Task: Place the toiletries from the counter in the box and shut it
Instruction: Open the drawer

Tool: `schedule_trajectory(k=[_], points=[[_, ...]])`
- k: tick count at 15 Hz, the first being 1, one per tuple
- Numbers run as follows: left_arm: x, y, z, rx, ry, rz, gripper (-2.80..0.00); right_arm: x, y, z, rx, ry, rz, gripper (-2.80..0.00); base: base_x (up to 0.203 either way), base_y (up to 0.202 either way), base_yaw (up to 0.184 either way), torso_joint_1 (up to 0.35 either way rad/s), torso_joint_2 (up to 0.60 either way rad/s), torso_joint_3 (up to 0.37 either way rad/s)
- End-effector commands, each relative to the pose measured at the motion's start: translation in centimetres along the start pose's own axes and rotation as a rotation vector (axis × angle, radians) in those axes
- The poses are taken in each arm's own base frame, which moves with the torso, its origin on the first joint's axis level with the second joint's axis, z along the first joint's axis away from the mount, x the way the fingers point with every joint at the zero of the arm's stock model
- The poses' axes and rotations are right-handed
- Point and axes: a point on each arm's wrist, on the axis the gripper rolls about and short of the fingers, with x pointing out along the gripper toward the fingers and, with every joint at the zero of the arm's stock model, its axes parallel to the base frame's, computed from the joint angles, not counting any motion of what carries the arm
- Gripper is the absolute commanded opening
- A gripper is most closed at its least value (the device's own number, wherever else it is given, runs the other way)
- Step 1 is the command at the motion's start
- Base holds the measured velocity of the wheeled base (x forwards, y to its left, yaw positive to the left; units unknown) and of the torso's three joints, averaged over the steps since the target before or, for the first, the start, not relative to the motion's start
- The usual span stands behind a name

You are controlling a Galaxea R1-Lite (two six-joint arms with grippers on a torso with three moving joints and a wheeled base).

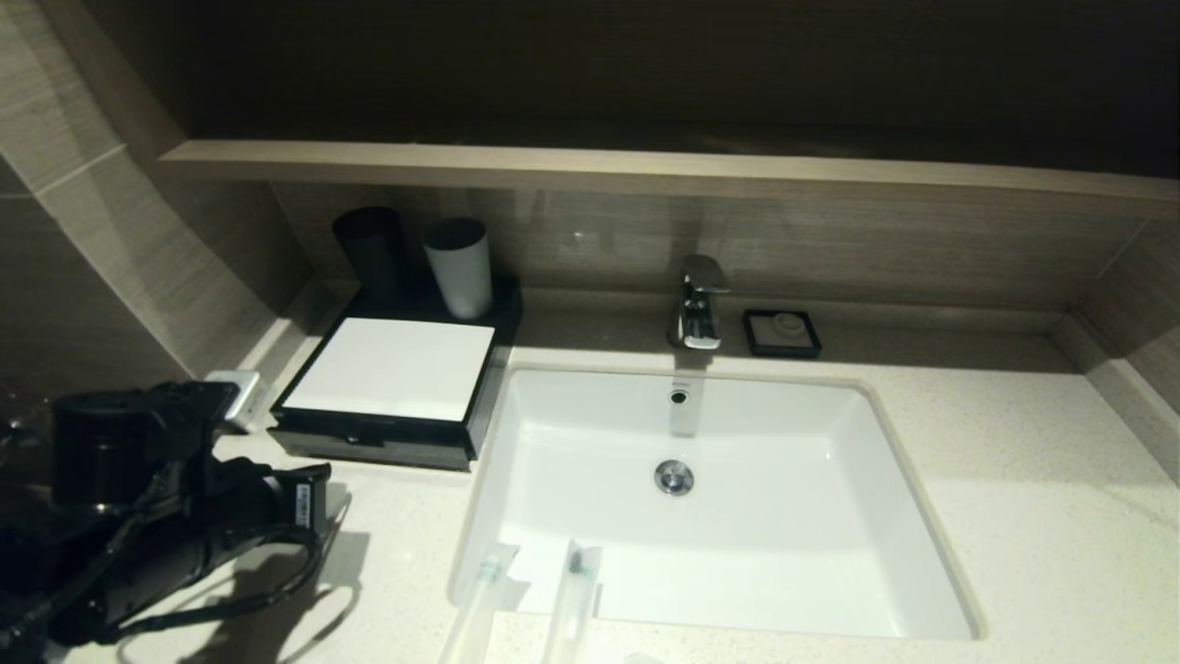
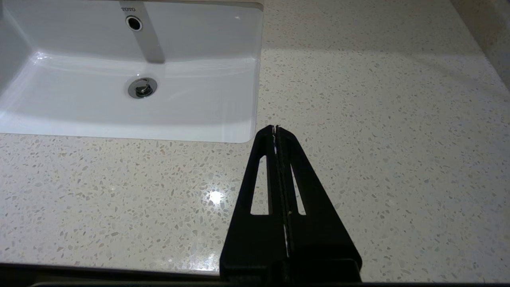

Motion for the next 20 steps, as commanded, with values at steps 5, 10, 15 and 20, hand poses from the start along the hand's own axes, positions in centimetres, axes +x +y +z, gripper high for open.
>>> schedule_trajectory(k=[5,10,15,20], points=[[0.5,-0.9,0.0,0.015,-0.017,-0.035,-2.80,0.0,0.0,0.0,0.001,-0.001,0.000,-2.80,0.000,0.000,0.000,0.000,0.00,0.000],[1.2,-1.0,0.1,-0.003,-0.010,-0.034,-2.80,0.0,0.0,0.0,-0.001,-0.001,0.000,-2.80,0.000,0.000,0.000,0.000,0.00,0.000],[1.7,-1.1,0.1,-0.006,-0.011,-0.033,-2.80,0.0,0.0,0.0,-0.001,-0.001,0.000,-2.80,0.000,0.000,0.000,0.000,0.00,0.000],[2.5,-1.1,0.0,-0.009,-0.039,-0.023,-2.80,0.0,0.0,0.0,-0.001,-0.001,0.000,-2.80,0.000,0.000,0.000,0.000,0.00,0.000]])
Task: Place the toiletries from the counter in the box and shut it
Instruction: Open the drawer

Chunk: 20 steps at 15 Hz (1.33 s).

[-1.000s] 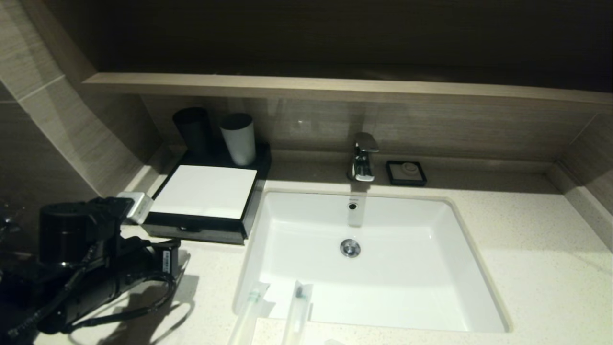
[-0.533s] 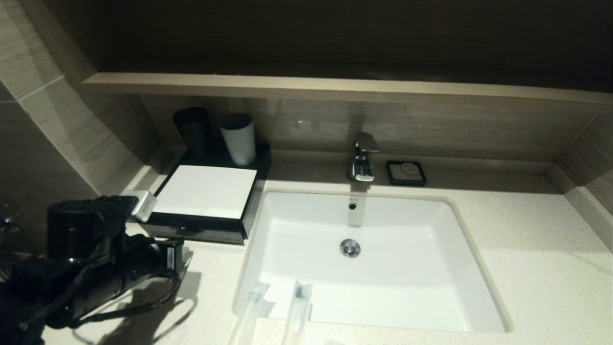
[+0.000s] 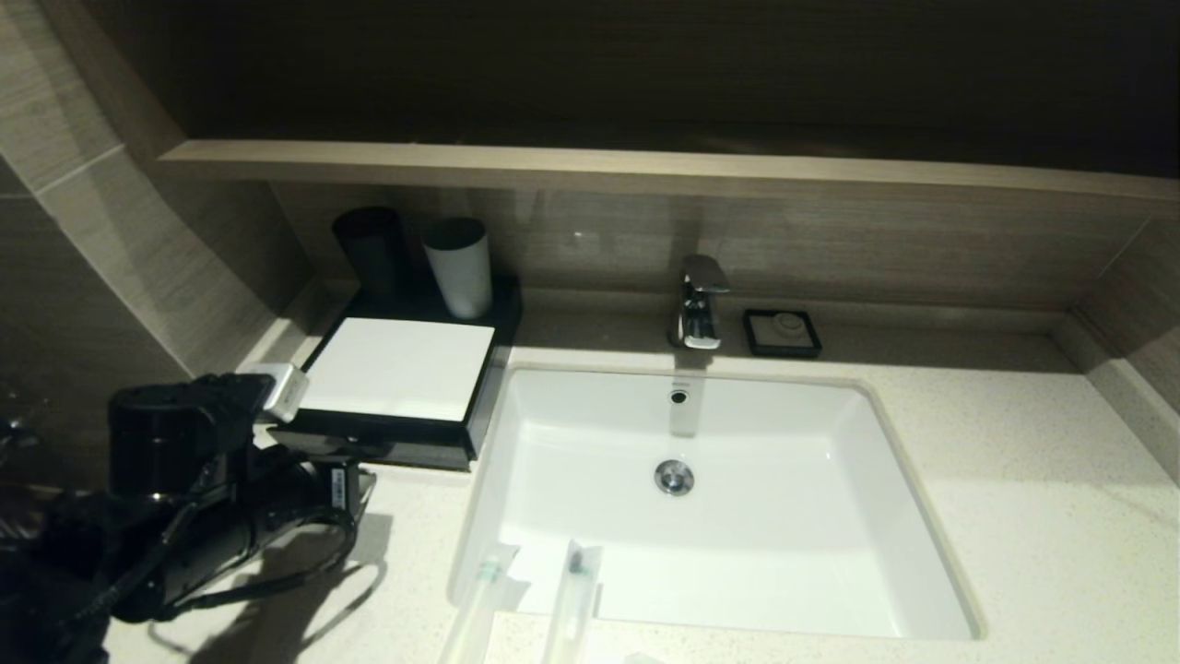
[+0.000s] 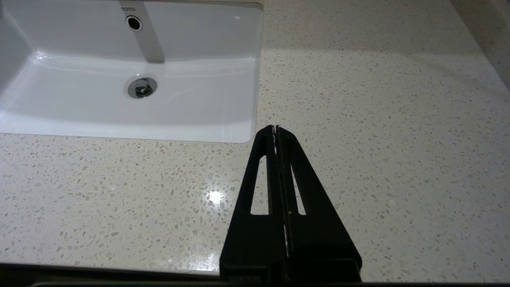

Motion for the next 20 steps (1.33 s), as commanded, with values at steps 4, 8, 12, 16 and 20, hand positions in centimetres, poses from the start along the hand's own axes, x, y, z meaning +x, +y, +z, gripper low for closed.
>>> schedule_trajectory(k=[4,8,12,16,20], points=[[0.6,0.0,-0.2,0.000,0.010,0.004,-2.80,0.0,0.0,0.0,0.000,-0.001,0.000,-2.80,0.000,0.000,0.000,0.000,0.00,0.000],[0.8,0.0,-0.1,-0.018,-0.001,0.003,-2.80,0.0,0.0,0.0,0.001,-0.001,0.000,-2.80,0.000,0.000,0.000,0.000,0.00,0.000],[1.0,-0.1,0.2,-0.019,-0.012,0.004,-2.80,0.0,0.0,0.0,0.000,-0.001,0.000,-2.80,0.000,0.000,0.000,0.000,0.00,0.000],[1.1,-0.1,0.6,-0.022,-0.025,0.002,-2.80,0.0,0.0,0.0,0.001,-0.001,0.000,-2.80,0.000,0.000,0.000,0.000,0.00,0.000],[1.5,-0.2,0.6,-0.020,-0.020,0.004,-2.80,0.0,0.0,0.0,0.000,-0.001,0.000,-2.80,0.000,0.000,0.000,0.000,0.00,0.000]])
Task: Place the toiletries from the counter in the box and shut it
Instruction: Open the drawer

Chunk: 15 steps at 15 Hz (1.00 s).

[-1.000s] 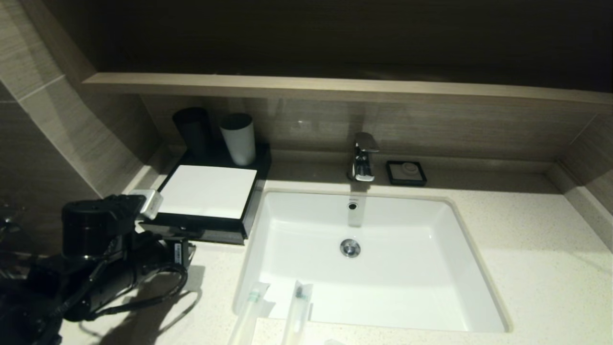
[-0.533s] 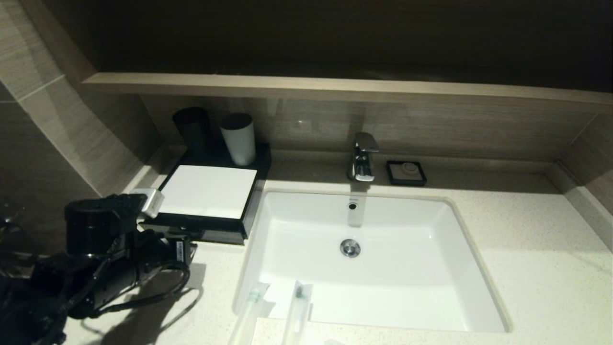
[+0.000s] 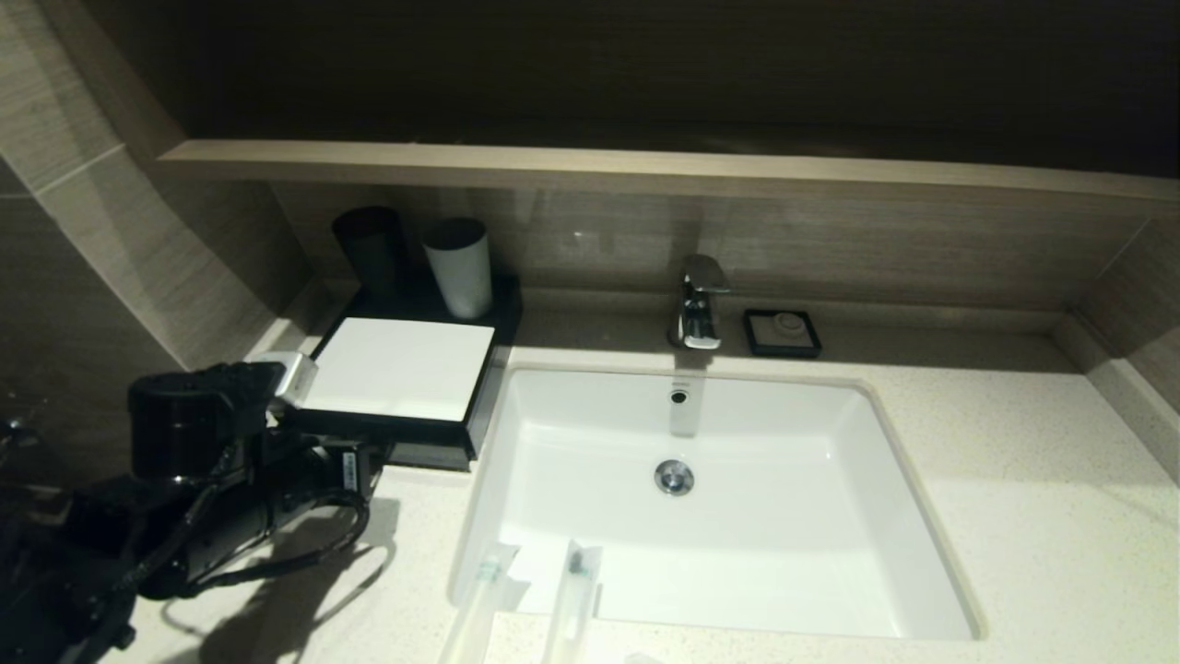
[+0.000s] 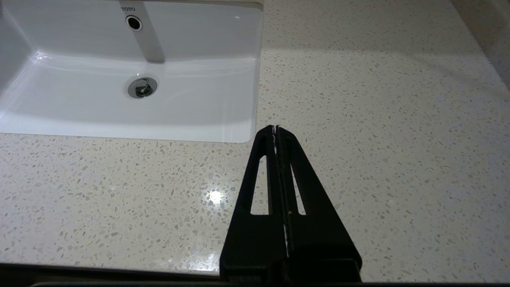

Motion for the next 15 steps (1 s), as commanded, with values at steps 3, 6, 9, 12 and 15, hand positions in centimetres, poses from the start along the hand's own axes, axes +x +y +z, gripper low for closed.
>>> schedule_trajectory(k=[3,6,9,12,15], points=[[0.46,-0.01,-0.29,0.000,0.007,0.002,-2.80,0.00,0.00,0.00,0.001,-0.001,0.000,-2.80,0.000,0.000,0.000,0.000,0.00,0.000],[0.52,-0.01,-0.23,-0.001,0.006,0.002,-2.80,-0.01,0.00,0.00,0.000,-0.001,0.000,-2.80,0.000,0.000,0.000,0.000,0.00,0.000],[0.62,-0.03,-0.17,0.000,0.003,0.002,-2.80,0.00,0.00,0.00,0.001,-0.001,0.000,-2.80,0.000,0.000,0.000,0.000,0.00,0.000],[0.85,-0.03,0.01,-0.001,-0.004,0.002,-2.80,0.00,0.00,0.00,0.000,0.000,0.000,-2.80,0.000,0.000,0.000,0.000,0.00,0.000],[1.23,-0.06,-0.04,-0.001,-0.001,0.003,-2.80,-0.01,0.00,0.00,0.000,-0.001,0.000,-2.80,0.000,0.000,0.000,0.000,0.00,0.000]])
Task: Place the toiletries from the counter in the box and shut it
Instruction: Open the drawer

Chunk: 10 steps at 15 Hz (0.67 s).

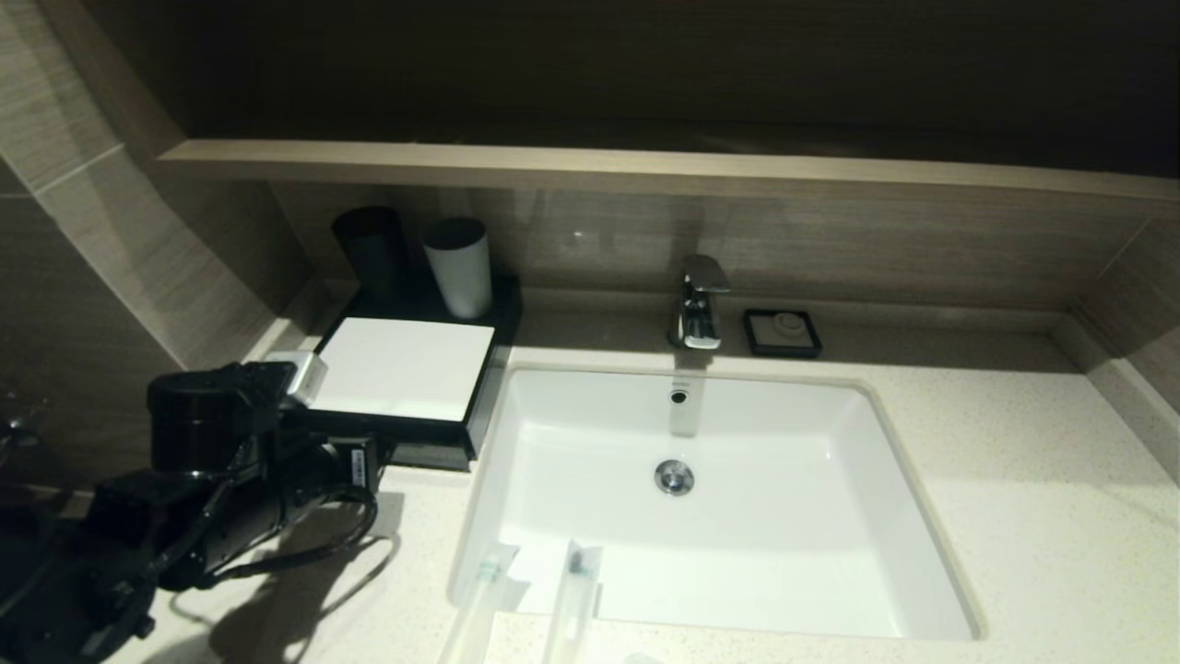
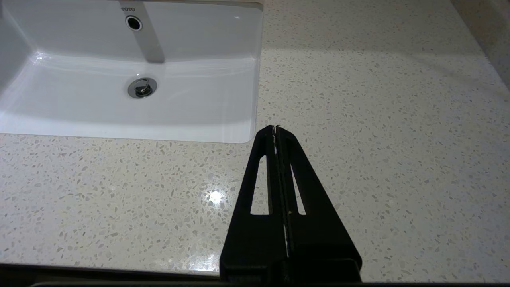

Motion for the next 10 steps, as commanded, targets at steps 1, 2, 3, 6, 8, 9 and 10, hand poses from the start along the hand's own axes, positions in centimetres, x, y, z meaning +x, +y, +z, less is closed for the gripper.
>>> schedule_trajectory(k=[1,2,3,6,8,9,10], points=[[0.32,-0.03,0.02,-0.001,-0.002,0.001,-2.80,0.00,0.00,-0.01,0.000,0.000,0.000,-2.80,0.000,0.000,0.000,0.000,0.00,0.000],[0.37,-0.02,0.07,-0.001,-0.003,0.002,-2.80,0.00,0.00,-0.01,0.001,0.000,0.000,-2.80,0.000,0.000,0.000,0.000,0.00,0.000],[0.39,-0.02,0.11,-0.002,-0.004,0.002,-2.80,0.00,0.00,-0.01,0.000,0.000,0.000,-2.80,0.000,0.000,0.000,0.000,0.00,0.000],[0.53,-0.04,0.26,-0.002,-0.009,0.001,-2.80,0.00,0.00,-0.01,0.001,0.000,0.000,-2.80,0.000,0.000,0.000,0.000,0.00,0.000],[0.67,-0.05,0.16,-0.002,-0.006,0.003,-2.80,0.00,0.00,-0.01,0.001,0.000,0.000,-2.80,0.000,0.000,0.000,0.000,0.00,0.000],[0.74,-0.04,0.12,-0.002,-0.004,0.002,-2.80,0.00,0.00,-0.01,0.001,0.001,0.000,-2.80,0.000,0.000,0.000,0.000,0.00,0.000],[0.82,-0.05,0.13,-0.002,-0.007,0.003,-2.80,0.00,0.00,-0.01,0.000,0.000,0.000,-2.80,0.000,0.000,0.000,0.000,0.00,0.000]])
